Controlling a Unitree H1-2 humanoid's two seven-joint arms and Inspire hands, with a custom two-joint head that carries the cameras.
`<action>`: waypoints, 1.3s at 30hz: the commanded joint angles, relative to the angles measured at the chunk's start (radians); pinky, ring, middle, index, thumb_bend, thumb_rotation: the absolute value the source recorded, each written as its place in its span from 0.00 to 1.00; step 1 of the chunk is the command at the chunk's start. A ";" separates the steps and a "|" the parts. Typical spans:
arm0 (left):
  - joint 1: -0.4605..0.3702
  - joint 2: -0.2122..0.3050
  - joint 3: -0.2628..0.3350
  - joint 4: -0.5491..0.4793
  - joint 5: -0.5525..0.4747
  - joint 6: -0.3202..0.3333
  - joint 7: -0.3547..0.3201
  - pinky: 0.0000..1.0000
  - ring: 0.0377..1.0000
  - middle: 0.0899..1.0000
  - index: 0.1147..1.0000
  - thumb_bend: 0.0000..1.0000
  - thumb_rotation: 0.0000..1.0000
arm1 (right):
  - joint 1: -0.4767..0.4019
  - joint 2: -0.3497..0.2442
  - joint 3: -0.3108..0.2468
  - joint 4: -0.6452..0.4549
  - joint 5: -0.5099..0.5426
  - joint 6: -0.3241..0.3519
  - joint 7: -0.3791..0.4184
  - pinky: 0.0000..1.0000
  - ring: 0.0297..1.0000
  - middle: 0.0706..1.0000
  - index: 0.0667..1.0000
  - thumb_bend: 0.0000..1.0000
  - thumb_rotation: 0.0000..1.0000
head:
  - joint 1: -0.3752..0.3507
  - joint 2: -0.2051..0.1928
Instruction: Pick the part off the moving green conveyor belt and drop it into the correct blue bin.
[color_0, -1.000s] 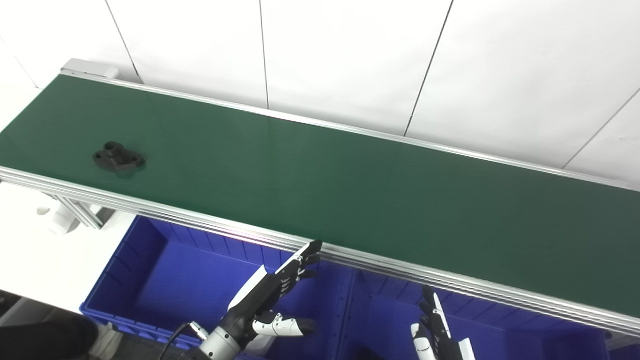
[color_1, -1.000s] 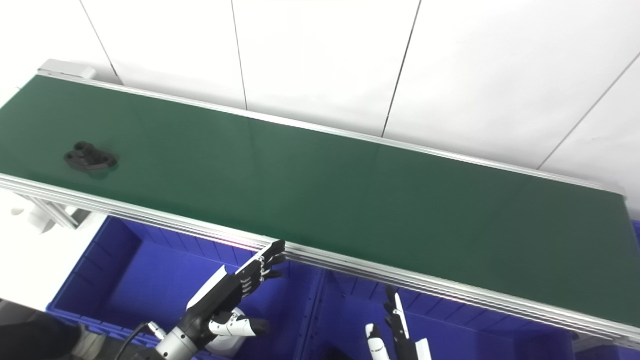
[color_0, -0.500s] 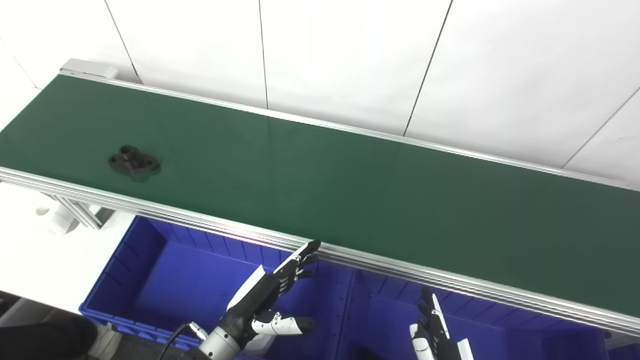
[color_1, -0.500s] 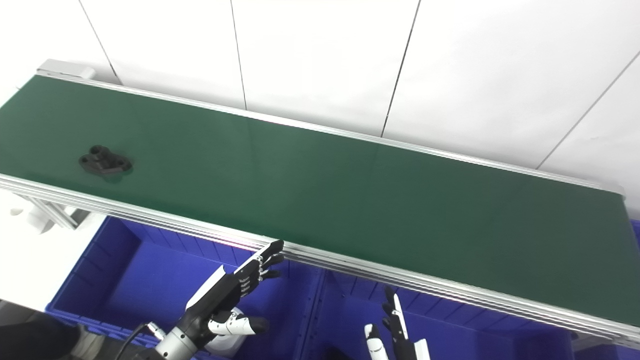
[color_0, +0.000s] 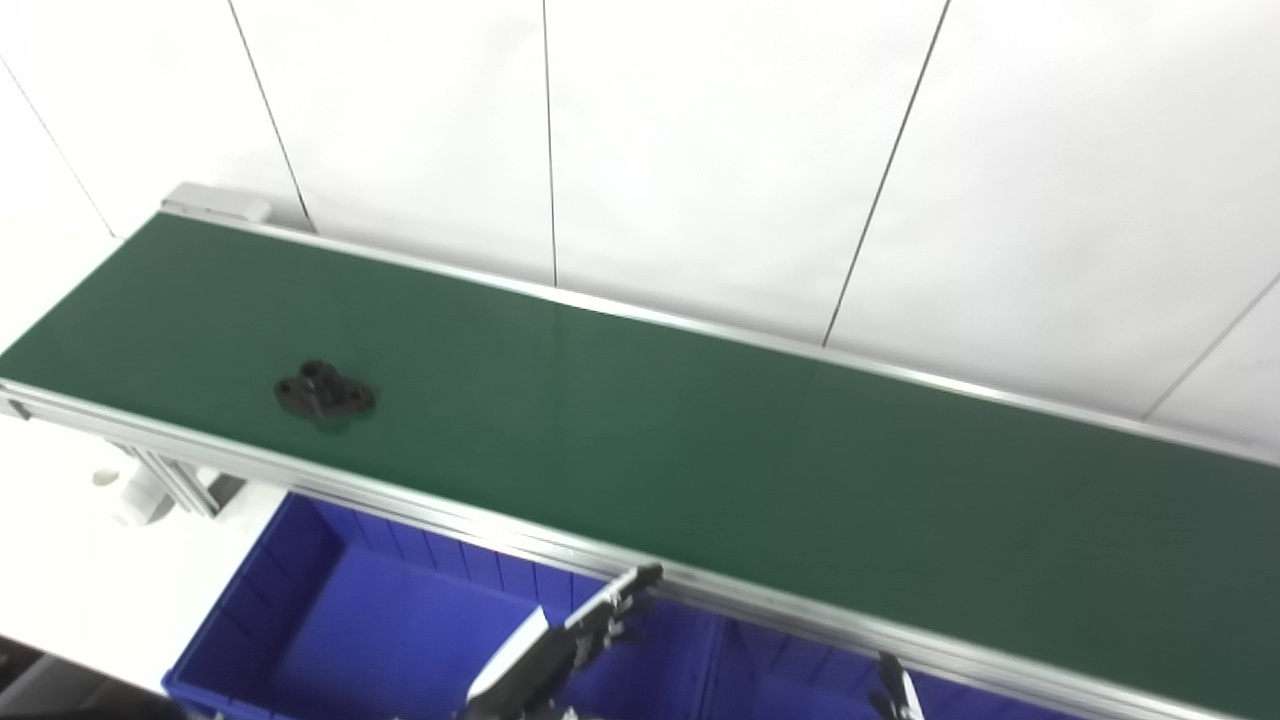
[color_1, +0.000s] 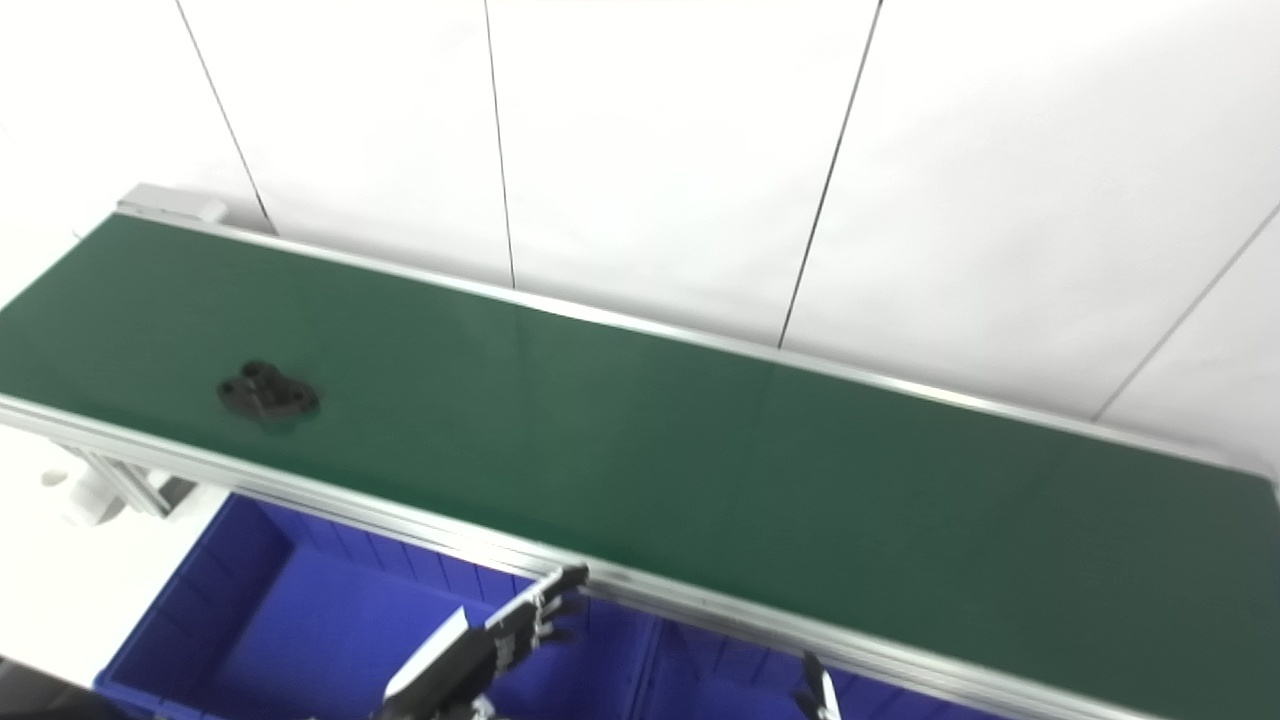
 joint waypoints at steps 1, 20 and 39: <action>-0.011 -0.004 -0.006 -0.007 0.005 -0.043 0.015 0.86 0.95 0.98 0.94 0.81 0.60 | -0.008 0.002 -0.003 -0.011 0.004 -0.076 -0.010 0.87 0.95 0.99 1.00 0.39 1.00 | -0.002 0.000; -0.034 0.030 -0.010 -0.001 0.002 -0.047 0.018 0.89 0.97 1.00 0.96 0.80 0.60 | -0.027 0.050 -0.074 -0.125 -0.053 -0.191 -0.097 0.78 0.87 0.92 0.99 0.48 0.88 | -0.207 0.096; -0.024 0.090 0.010 -0.058 -0.071 -0.015 -0.027 0.98 1.00 1.00 1.00 0.69 0.76 | -0.280 0.074 -0.124 -0.281 -0.114 0.066 -0.005 0.73 0.82 0.85 0.91 0.59 0.47 | -0.465 0.222</action>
